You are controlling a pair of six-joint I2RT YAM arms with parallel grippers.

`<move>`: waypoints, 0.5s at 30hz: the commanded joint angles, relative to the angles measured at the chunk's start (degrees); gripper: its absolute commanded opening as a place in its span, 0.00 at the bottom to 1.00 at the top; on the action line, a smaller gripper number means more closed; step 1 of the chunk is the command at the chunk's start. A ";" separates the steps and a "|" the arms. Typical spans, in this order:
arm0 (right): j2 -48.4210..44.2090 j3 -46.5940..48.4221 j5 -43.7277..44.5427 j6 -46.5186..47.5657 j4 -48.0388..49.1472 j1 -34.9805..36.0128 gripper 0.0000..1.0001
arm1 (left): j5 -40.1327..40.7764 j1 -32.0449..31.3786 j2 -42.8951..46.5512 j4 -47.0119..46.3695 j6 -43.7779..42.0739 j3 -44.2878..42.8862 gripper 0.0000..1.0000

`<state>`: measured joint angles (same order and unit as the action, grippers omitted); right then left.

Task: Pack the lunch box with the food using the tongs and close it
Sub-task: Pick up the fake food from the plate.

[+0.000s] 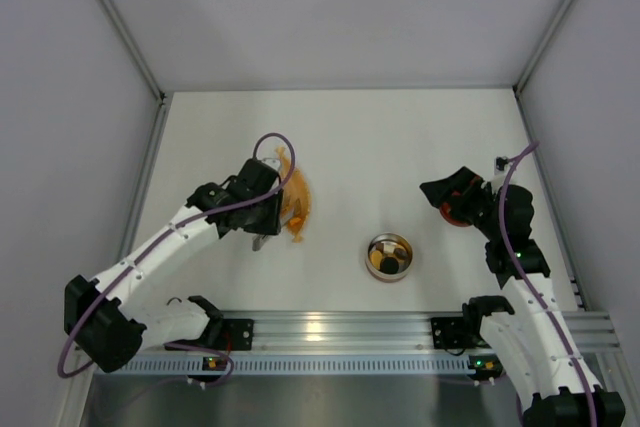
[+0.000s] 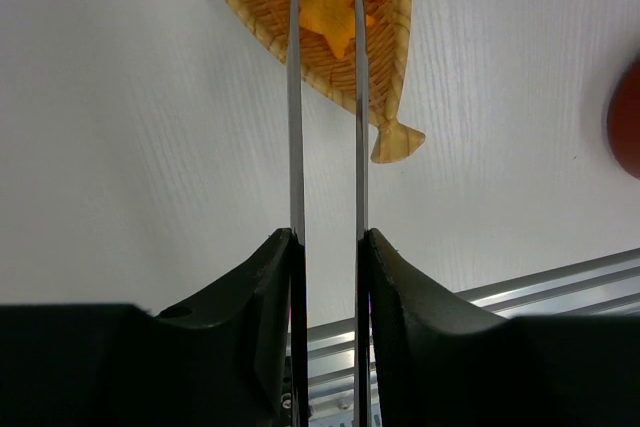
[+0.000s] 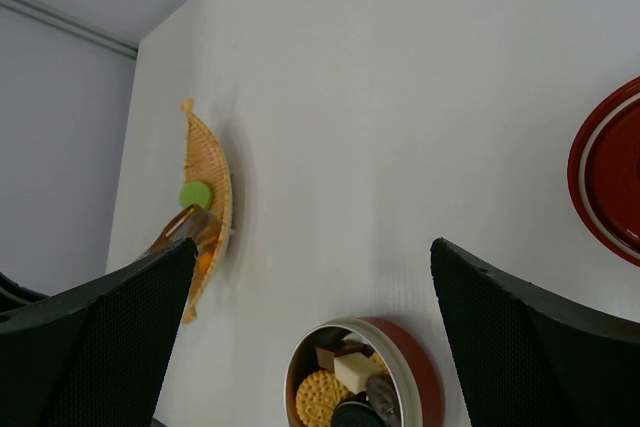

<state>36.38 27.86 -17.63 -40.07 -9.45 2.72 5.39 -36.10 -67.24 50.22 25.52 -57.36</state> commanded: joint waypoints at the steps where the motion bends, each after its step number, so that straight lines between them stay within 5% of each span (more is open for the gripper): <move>1: -0.35 1.15 0.23 0.70 2.24 -0.52 1.00 | 1.99 0.24 1.68 0.23 -0.99 -5.47 0.31; 15: 0.09 1.94 0.14 0.70 2.33 -0.61 1.00 | 0.15 -1.42 0.62 1.37 -2.49 -12.42 0.28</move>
<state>36.40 27.86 -17.65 -40.07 -9.43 2.72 6.66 -36.42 -67.24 51.64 23.86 -66.61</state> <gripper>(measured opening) 0.993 0.379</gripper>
